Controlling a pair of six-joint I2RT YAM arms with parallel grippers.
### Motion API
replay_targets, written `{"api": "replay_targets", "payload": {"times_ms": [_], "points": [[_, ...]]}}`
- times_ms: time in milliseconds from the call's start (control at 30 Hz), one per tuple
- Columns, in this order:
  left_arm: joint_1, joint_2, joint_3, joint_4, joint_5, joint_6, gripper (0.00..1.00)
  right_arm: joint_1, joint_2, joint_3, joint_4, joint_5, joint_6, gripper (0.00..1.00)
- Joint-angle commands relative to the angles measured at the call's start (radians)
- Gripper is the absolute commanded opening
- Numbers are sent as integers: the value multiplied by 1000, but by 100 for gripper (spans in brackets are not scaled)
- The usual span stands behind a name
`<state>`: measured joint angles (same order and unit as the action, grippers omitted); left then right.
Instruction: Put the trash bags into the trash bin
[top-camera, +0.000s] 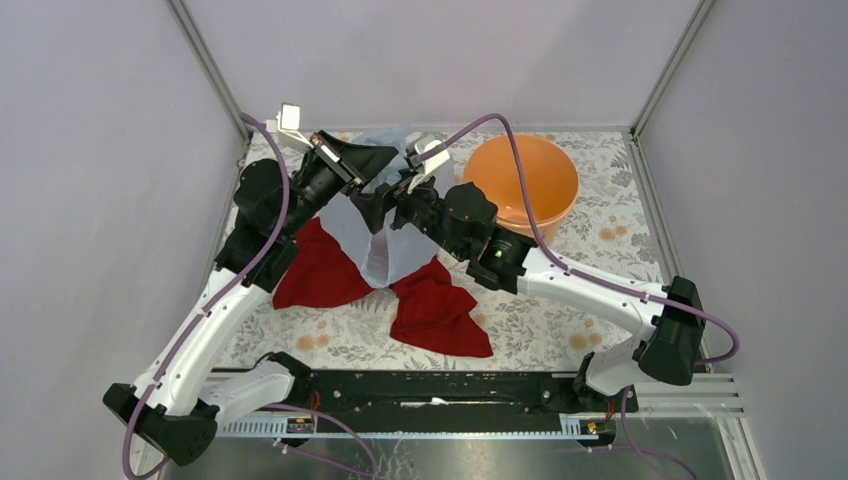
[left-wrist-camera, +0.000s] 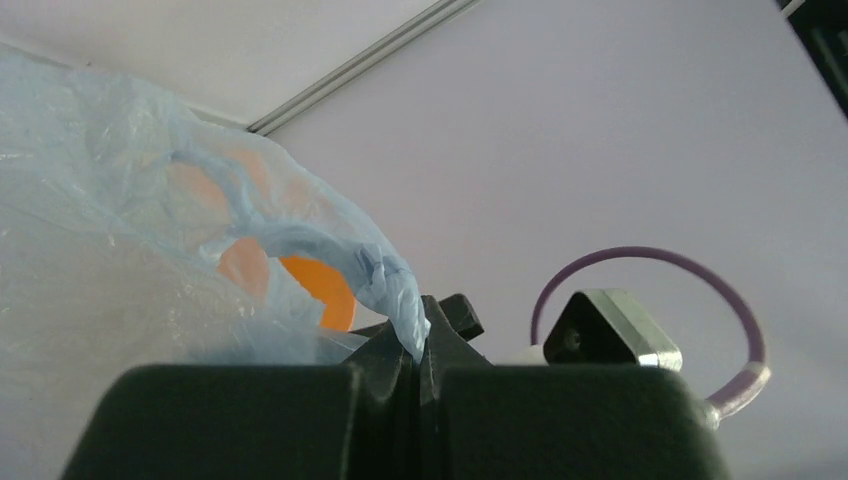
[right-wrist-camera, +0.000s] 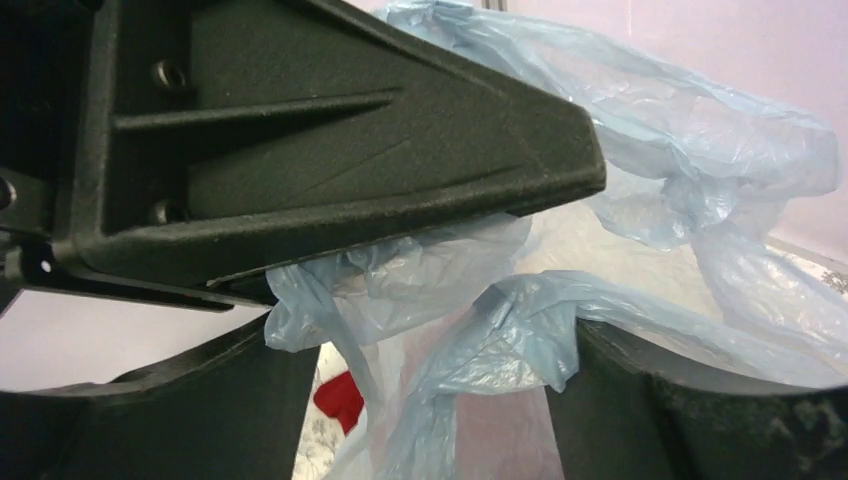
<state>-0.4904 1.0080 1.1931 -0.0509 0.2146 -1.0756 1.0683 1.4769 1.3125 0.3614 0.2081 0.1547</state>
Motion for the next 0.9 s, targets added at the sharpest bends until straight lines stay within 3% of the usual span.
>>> {"api": "replay_targets", "payload": {"times_ms": [0, 67, 133, 267, 367, 433, 600, 733, 867], "points": [[-5, 2, -4, 146, 43, -87, 0, 13, 34, 53, 162, 35, -63, 76], [-5, 4, -2, 169, 59, -98, 0, 12, 56, 60, 183, 28, -79, 67], [-5, 3, 11, 168, 79, -81, 6, 13, 58, 59, 189, 26, -85, 50], [-5, -28, 55, 115, 71, 40, 46, 12, 38, 48, 197, 49, -90, 0], [-2, -68, 117, -10, 17, 208, 83, -1, 24, 96, 120, 35, -96, 0], [-2, -99, 172, -108, -56, 334, 97, -34, 14, 152, 45, -51, -82, 0], [-2, -204, 218, -195, -259, 529, 99, -185, 61, 428, -234, -356, 1, 0], [-2, -263, 195, -201, -369, 573, 99, -249, 97, 657, -454, -400, -35, 0], [-2, -288, 155, -185, -421, 581, 99, -337, 77, 784, -616, -462, -66, 0]]}}
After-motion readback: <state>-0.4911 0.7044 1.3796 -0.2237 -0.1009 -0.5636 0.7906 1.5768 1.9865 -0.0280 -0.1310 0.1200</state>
